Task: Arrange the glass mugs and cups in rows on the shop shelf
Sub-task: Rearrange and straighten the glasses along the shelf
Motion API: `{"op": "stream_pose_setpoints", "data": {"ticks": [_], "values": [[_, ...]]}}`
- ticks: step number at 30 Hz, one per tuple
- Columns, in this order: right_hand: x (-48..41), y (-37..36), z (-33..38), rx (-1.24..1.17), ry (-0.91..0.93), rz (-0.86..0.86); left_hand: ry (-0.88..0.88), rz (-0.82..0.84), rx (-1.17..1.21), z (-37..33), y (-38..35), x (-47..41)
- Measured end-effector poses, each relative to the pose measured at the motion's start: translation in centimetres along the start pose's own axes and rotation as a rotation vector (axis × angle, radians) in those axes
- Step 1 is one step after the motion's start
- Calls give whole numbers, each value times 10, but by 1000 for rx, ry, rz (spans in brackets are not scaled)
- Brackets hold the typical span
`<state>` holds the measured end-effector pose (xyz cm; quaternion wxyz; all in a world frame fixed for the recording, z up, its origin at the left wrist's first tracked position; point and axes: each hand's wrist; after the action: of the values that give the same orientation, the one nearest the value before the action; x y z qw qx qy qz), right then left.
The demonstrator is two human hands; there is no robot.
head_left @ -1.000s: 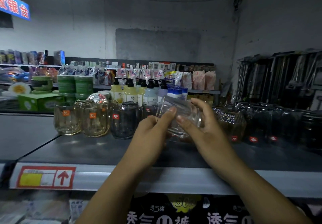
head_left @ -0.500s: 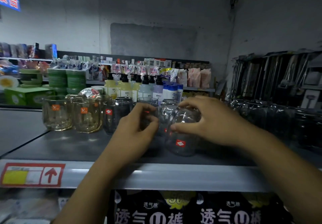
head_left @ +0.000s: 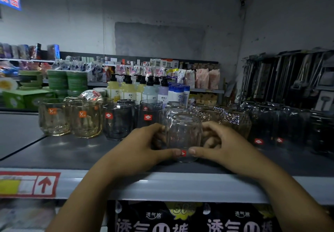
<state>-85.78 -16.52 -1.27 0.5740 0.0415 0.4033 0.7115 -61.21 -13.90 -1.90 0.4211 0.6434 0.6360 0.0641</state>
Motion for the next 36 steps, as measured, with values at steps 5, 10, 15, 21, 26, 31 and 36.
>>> {"op": "stream_pose_setpoints", "data": {"ticks": [5, 10, 15, 21, 26, 31, 36], "values": [[0, -2, 3, -30, 26, 27, 16, -50, -5, 5, 0, 0], [-4, -4, -4, -13, 23, 24, 18, -49, 11, 5, -2, -1], [-5, -4, -9, -12, 51, 23, 9, -50, 3, 4, -3, 0], [-2, -6, -8, 3, 120, -216, -13, -281, -16, -8, -1, 6], [3, -3, -1, -32, 206, -289, -109, -436, 33, -23, 9, 18], [-7, 11, 14, 39, 278, -282, -157, -469, -175, -19, 40, 12], [-47, 24, 49, 166, 349, -132, -211, -373, -417, -23, 76, -19]]}}
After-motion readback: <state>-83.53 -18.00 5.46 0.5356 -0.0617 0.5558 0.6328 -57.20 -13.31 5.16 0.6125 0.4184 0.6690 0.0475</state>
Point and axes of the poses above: each hand's wrist, its own x-axis away from the middle knuckle, its own y-axis out of the back of the hand, z = x × y, and after that the axes turned 5 degrees about -z, right-handed
